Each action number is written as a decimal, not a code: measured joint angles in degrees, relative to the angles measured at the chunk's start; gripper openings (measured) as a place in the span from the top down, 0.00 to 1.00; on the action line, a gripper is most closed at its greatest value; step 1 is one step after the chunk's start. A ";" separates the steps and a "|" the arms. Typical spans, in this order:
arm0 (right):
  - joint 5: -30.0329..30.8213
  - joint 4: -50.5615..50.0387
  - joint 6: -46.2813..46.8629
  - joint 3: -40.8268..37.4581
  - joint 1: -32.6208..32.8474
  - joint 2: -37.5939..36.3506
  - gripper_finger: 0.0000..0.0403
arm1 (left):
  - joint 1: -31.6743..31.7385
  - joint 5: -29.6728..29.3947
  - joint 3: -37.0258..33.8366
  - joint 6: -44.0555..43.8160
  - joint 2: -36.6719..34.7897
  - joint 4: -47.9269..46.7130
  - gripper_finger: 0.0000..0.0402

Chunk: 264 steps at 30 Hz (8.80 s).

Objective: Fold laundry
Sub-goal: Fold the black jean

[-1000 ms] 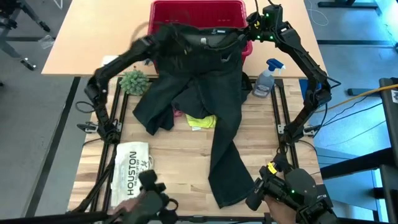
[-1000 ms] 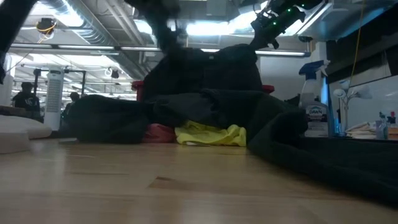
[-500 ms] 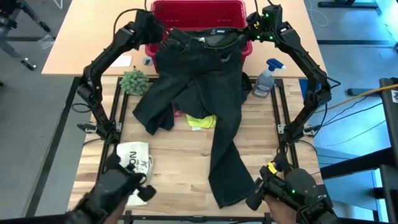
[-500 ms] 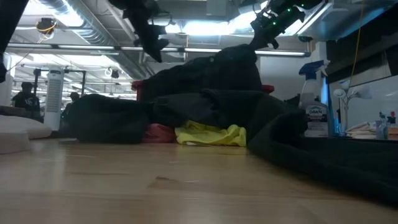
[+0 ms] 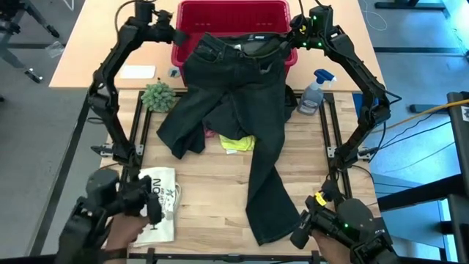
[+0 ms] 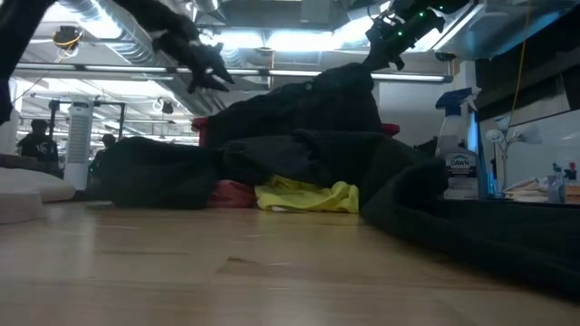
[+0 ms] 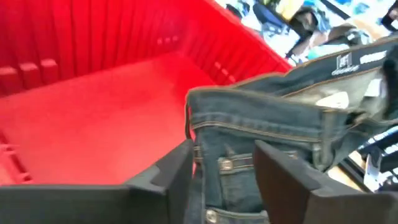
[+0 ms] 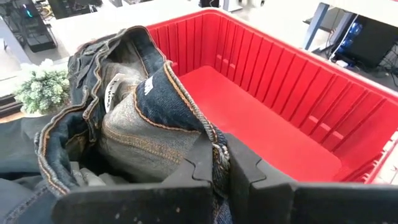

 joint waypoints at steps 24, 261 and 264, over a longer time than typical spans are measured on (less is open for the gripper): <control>-3.18 1.05 -0.25 0.00 0.00 0.00 0.97 | -2.84 12.89 0.00 -0.04 10.34 11.50 0.48; -10.48 -13.45 3.83 11.07 9.40 -18.46 0.97 | -59.52 -62.79 19.29 22.65 -25.85 -6.22 1.00; -12.08 -12.92 3.83 11.02 9.51 -14.43 0.97 | -55.99 -61.29 19.21 18.19 -25.39 -14.41 1.00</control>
